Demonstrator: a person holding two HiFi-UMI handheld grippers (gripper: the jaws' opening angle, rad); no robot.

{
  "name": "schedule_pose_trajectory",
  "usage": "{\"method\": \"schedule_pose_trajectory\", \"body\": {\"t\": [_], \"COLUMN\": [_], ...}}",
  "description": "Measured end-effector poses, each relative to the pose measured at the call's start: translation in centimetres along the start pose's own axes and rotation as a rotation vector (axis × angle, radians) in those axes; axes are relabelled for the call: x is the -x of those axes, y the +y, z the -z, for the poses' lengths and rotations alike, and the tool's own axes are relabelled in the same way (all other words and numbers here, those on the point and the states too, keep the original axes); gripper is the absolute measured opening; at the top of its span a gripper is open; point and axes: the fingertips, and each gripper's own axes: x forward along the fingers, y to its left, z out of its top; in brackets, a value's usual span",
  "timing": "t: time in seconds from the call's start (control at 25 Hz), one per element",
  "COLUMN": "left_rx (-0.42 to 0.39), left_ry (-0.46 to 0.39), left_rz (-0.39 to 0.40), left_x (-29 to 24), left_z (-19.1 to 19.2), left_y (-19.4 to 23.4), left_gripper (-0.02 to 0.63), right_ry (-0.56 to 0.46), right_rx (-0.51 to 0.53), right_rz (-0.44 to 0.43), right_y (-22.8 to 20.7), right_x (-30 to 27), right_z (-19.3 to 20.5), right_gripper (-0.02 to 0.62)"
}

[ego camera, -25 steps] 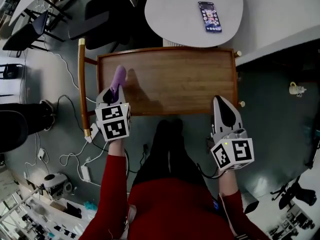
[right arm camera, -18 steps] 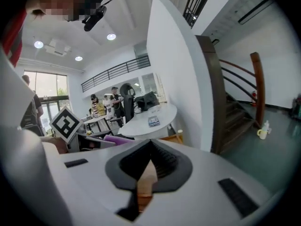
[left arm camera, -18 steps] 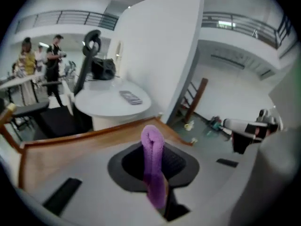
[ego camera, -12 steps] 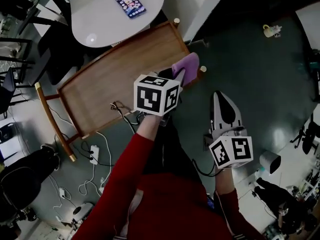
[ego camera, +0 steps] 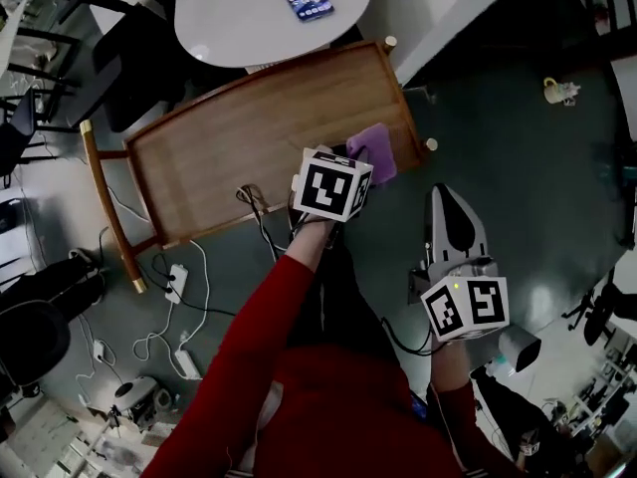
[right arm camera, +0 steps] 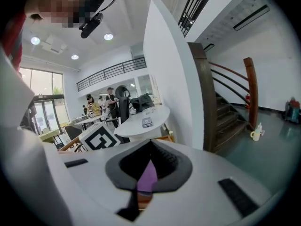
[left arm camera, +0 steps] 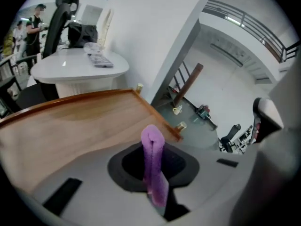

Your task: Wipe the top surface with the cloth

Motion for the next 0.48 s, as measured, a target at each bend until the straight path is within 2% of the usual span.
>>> {"method": "schedule_pose_trajectory", "body": {"t": [0.32, 0.4, 0.48], "left_rx": [0.252, 0.296, 0.306], "left_ry": [-0.081, -0.093, -0.093], "left_rz": [-0.37, -0.481, -0.602], "left_x": [13.3, 16.8, 20.0], "left_z": [9.0, 11.5, 13.7], "left_y": [16.6, 19.7, 22.0], "left_gripper": [0.052, 0.052, 0.052], "right_ry": [0.086, 0.106, 0.122], "right_rx": [0.078, 0.096, 0.116], "right_rz": [-0.282, -0.346, -0.407], "right_y": [9.2, 11.5, 13.7], "right_x": [-7.1, -8.0, -8.7], "right_z": [1.6, 2.2, 2.7], "right_gripper": [0.012, 0.012, 0.012]}}
